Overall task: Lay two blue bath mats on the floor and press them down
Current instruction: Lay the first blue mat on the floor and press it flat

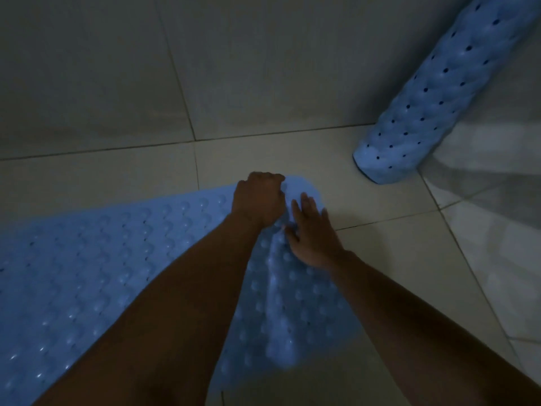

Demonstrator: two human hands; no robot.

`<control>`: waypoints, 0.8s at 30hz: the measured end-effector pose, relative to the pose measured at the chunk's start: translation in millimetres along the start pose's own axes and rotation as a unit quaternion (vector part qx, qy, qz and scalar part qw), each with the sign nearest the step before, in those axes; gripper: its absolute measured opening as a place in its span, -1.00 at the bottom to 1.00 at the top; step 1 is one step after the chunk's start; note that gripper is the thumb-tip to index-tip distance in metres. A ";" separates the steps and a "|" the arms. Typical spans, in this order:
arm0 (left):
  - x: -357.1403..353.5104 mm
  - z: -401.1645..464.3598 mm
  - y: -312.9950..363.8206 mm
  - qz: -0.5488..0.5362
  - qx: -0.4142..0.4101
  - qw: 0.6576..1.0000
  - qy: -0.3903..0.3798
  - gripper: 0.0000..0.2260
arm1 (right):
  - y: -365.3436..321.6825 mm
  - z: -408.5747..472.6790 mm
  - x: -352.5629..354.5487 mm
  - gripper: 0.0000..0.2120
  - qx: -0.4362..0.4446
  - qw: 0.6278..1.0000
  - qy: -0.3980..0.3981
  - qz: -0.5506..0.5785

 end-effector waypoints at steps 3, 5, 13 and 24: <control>-20.7 -29.0 -7.1 0.028 0.012 0.998 0.055 -0.58 | -4.0 -5.4 -18.6 -0.18 -0.010 0.998 0.036 -0.043; -36.9 -35.9 -14.0 0.037 0.017 0.996 0.079 -0.57 | 0.2 -6.2 -23.0 -0.17 -0.004 0.996 0.071 -0.050; -49.4 -61.1 -33.4 0.032 0.016 0.990 0.135 -0.52 | 1.0 -1.0 -18.2 0.08 -0.013 0.999 -0.019 -0.033; -0.6 -92.7 -50.7 0.064 0.048 0.989 0.122 -0.57 | -44.6 10.2 25.2 -0.28 -0.062 0.997 -0.043 0.034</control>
Point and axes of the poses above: each hand's wrist, its own z-axis towards the middle knuckle, its own x-axis out of the back of the hand, y = z × x, the point moved 3 cm from there along z, towards the middle knuckle, and after that the axes turned 6 degrees about z, right-handed, at the moved point
